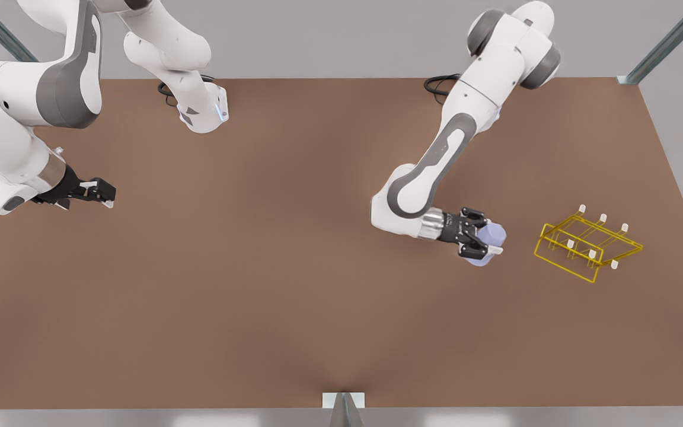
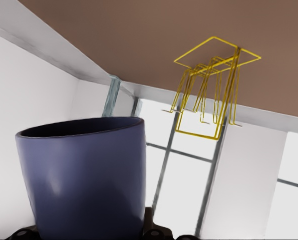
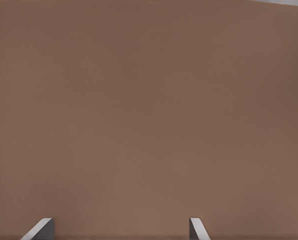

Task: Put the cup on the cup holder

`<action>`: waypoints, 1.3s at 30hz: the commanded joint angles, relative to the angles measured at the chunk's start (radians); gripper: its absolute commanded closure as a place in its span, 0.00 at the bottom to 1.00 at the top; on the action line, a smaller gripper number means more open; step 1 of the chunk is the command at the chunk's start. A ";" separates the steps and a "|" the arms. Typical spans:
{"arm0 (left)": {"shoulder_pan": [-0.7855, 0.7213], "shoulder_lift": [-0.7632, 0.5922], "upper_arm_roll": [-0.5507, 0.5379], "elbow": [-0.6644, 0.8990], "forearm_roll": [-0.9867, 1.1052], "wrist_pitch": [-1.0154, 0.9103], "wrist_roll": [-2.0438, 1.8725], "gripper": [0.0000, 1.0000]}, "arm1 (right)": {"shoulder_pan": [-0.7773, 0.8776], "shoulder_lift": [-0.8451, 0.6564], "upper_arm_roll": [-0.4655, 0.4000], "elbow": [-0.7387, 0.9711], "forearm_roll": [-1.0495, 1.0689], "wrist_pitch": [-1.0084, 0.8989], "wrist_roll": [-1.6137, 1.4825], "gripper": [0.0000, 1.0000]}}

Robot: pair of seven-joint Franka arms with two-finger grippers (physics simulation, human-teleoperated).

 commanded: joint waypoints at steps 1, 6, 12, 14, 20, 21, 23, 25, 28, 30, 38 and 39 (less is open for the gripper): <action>0.006 0.012 0.001 -0.001 0.162 -0.135 0.369 0.22 | -0.001 -0.001 0.000 0.000 0.000 0.000 -0.001 0.00; 0.014 0.018 0.067 -0.004 0.226 -0.133 0.560 0.22 | 0.000 -0.001 0.000 0.000 -0.001 0.000 -0.001 0.00; 0.075 -0.008 0.067 -0.006 0.200 -0.118 0.653 0.22 | -0.009 -0.001 0.000 -0.001 -0.003 -0.002 0.000 0.00; 0.101 -0.017 0.069 -0.020 0.167 -0.112 0.650 0.22 | -0.001 -0.001 0.000 -0.003 -0.006 -0.003 0.001 0.00; 0.176 -0.014 0.070 -0.020 0.167 -0.104 0.643 0.22 | 0.003 -0.001 0.002 -0.004 -0.004 -0.003 0.003 0.00; 0.187 -0.016 0.070 -0.020 0.167 -0.104 0.644 0.22 | 0.002 -0.001 0.002 -0.003 -0.004 -0.003 0.003 0.00; 0.218 -0.019 0.070 -0.027 0.165 -0.102 0.644 0.22 | 0.005 -0.001 0.003 -0.006 -0.004 -0.003 0.003 0.00; 0.231 -0.039 0.070 -0.035 0.159 -0.081 0.652 0.22 | 0.005 -0.001 0.003 -0.006 -0.003 -0.003 0.003 0.00; 0.233 -0.056 0.070 -0.078 0.137 -0.073 0.633 0.22 | 0.002 -0.001 0.003 -0.001 -0.004 -0.003 0.003 0.00; 0.245 -0.077 0.072 -0.128 0.131 -0.066 0.587 0.22 | 0.002 -0.001 0.003 -0.001 -0.004 -0.003 0.003 0.00; 0.284 -0.119 0.072 -0.245 0.067 -0.030 0.437 0.22 | 0.003 -0.001 0.003 -0.001 -0.004 -0.003 0.003 0.00; 0.284 -0.119 0.072 -0.256 0.050 -0.027 0.406 0.22 | 0.003 -0.001 0.003 -0.001 -0.004 -0.003 0.003 0.00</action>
